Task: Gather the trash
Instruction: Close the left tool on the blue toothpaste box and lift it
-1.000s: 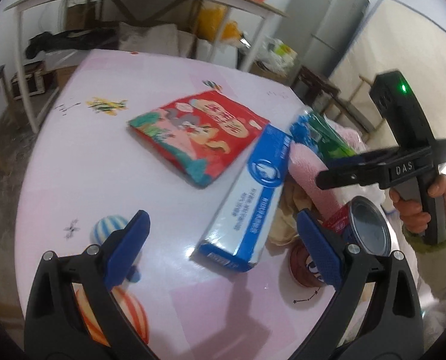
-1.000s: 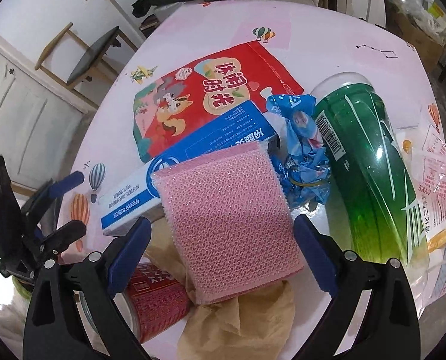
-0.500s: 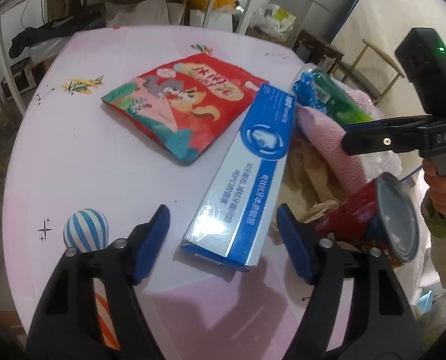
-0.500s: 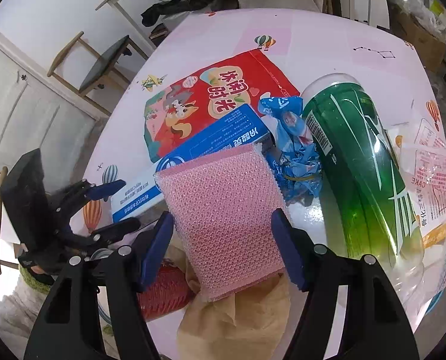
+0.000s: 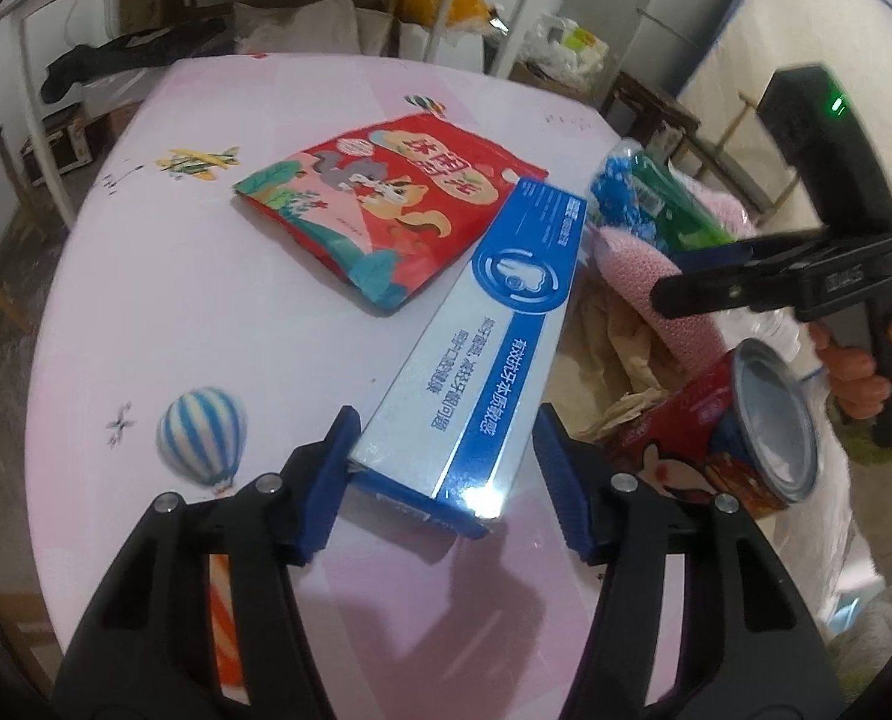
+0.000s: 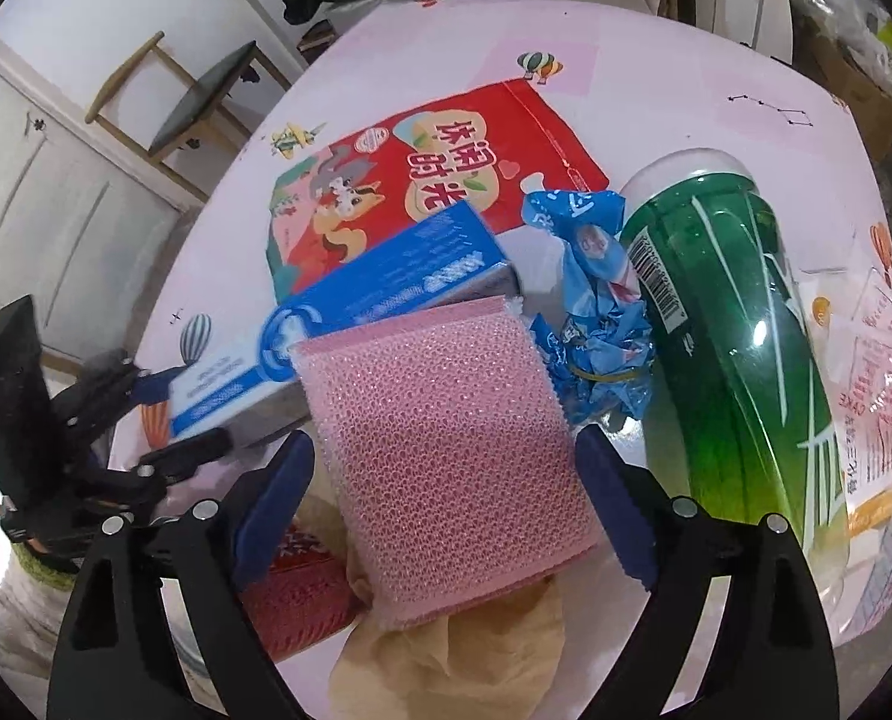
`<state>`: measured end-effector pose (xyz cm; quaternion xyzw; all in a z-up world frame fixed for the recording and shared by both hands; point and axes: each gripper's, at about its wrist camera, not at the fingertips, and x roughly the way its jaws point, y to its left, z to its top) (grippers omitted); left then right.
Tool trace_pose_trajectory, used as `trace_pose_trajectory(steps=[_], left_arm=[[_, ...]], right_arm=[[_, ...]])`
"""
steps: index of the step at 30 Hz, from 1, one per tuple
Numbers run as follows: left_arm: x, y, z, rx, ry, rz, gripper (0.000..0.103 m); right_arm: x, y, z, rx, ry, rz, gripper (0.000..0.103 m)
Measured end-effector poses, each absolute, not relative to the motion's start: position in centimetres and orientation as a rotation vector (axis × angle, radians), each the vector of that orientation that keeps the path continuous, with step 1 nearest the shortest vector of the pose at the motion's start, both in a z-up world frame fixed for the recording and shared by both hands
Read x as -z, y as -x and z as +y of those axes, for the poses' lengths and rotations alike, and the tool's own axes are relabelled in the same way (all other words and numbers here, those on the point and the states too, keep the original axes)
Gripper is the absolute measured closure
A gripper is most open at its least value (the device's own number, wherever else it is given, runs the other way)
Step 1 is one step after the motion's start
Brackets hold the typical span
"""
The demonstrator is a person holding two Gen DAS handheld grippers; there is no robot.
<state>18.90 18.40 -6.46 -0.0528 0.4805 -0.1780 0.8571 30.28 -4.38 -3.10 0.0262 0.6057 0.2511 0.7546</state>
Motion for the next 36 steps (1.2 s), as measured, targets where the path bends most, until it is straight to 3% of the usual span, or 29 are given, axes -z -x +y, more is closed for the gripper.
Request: trace_pose_trajectory(steps=[6, 12, 16, 22, 33, 36], left_arm=[[5.8, -15.4, 20.4, 0.31, 0.199, 0.997, 0.048], [6.7, -11.7, 20.7, 0.313, 0.184, 1.111, 0.049], [6.0, -10.5, 20.3, 0.308, 0.122, 1.099, 0.037], [5.3, -11.9, 19.7, 0.342, 0.099, 1.05, 0.035], [7.5, -16.2, 17.6, 0.404, -0.022, 1.123, 0.036], [8.0, -16.8, 17.5, 0.414, -0.021, 1.131, 0.042]], right_arm=[[3.7, -30.5, -4.3, -0.546, -0.037, 1.343, 0.015], [3.6, -30.2, -4.1, -0.562, -0.003, 1.349, 0.013], [3.8, -30.2, -4.0, -0.549, 0.01, 1.357, 0.011], [4.1, -30.5, -4.1, -0.502, -0.026, 1.37, 0.01], [3.8, -30.5, -5.0, -0.484, -0.07, 1.378, 0.01], [4.2, -30.6, -4.6, -0.497, -0.08, 1.391, 0.01]])
